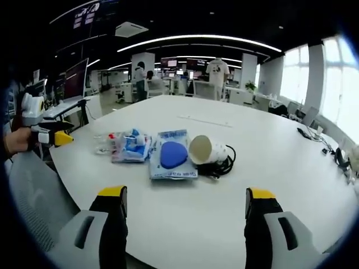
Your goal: Arrange the tabletop items into an orderly group along one side of the table until the central work area is clear of visible clutter.
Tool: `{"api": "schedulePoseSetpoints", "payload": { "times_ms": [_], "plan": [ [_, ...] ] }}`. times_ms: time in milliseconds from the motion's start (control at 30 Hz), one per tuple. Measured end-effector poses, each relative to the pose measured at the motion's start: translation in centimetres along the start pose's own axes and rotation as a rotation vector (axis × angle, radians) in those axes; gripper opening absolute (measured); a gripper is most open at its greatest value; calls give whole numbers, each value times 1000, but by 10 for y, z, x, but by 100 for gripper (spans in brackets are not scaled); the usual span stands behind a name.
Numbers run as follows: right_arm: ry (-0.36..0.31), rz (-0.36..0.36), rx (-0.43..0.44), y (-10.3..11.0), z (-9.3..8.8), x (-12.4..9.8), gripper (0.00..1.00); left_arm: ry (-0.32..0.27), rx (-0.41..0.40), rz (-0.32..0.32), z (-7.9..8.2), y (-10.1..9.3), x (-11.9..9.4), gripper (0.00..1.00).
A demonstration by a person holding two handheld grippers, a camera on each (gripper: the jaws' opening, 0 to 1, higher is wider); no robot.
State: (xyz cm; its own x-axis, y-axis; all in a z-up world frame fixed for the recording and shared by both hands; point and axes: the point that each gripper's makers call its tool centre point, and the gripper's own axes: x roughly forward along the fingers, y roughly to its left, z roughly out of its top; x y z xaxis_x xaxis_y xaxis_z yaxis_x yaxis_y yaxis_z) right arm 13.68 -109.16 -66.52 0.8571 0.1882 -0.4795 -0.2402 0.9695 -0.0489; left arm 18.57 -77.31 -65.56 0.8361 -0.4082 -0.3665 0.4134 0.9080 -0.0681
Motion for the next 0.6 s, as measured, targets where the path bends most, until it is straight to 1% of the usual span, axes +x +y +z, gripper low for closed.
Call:
{"api": "schedulePoseSetpoints", "payload": {
  "times_ms": [33, 100, 233, 367, 467, 600],
  "plan": [
    [2, -3, -6, -1, 0, 0, 85, 2, -3, -1, -1, 0, 0, 80],
    [-3, -10, -21, -2, 3, 0, 85, 24, -2, 4, -5, 1, 0, 80],
    [-9, 3, 9, 1, 9, 1, 84, 29, 3, -3, -5, -1, 1, 80],
    [-24, 7, 11, 5, 15, 3, 82, 35, 2, -3, -6, 0, 1, 79],
    [-24, 4, -8, 7, 15, 4, 81, 35, -8, -5, -7, 1, 1, 79],
    [-7, 3, -32, 9, 11, 5, 79, 34, -8, -4, -7, 1, 1, 79]
  ]
}}
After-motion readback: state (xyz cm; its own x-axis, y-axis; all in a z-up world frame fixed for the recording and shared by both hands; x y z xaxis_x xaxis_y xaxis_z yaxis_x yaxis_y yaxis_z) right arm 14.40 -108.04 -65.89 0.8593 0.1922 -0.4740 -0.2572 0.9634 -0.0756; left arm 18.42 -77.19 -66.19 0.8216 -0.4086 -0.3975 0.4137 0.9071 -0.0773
